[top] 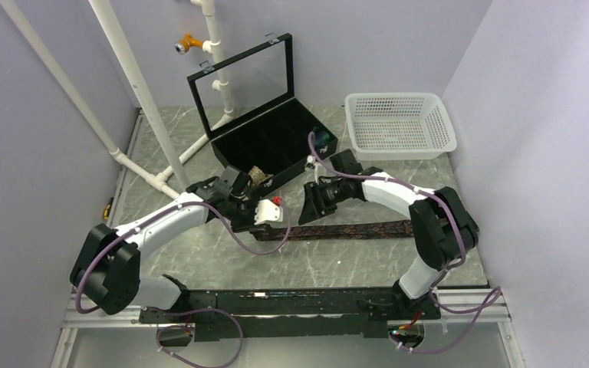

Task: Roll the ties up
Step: Place the tie at the center of the board.

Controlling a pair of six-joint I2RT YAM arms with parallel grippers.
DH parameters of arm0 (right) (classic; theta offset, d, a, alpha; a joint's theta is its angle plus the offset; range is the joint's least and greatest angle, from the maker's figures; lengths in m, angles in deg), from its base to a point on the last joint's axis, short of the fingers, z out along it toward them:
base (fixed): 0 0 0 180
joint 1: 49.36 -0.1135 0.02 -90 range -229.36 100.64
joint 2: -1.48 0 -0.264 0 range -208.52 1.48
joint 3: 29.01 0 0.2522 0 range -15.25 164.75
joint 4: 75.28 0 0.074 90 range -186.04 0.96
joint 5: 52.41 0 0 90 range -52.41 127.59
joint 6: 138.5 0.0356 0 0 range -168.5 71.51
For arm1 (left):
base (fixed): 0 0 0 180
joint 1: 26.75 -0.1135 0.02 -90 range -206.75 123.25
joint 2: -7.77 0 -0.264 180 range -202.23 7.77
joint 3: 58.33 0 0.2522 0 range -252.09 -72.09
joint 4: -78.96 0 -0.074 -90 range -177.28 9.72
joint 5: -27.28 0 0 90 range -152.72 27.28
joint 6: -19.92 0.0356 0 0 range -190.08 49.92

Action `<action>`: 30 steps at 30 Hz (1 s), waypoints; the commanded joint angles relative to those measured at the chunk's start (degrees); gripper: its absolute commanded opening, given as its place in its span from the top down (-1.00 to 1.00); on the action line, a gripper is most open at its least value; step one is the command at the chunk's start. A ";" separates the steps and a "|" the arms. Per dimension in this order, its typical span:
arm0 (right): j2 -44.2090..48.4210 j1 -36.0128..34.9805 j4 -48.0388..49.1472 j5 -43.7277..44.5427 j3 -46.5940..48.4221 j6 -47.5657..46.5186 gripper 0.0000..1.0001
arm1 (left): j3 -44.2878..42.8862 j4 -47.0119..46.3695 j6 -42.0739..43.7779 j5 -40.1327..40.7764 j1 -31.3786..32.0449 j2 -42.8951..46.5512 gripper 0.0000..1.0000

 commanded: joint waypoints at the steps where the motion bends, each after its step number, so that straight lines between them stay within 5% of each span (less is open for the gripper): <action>1: 3.52 2.31 4.66 -5.05 0.23 6.27 -0.12 | -4.54 -1.70 -3.84 -4.42 3.54 -1.95 0.29; 14: 0.14 4.75 10.45 -10.17 -4.03 13.36 -0.26 | -10.32 -13.43 -12.09 -5.99 10.15 -15.26 0.20; 25: -8.05 2.50 18.78 -13.29 -2.50 21.70 -0.24 | -10.00 -15.13 -12.73 -6.25 10.35 -16.44 0.20; 30: -9.74 1.11 20.75 -13.38 -1.67 22.88 0.08 | -10.78 -15.05 -13.71 -6.70 10.31 -17.03 0.17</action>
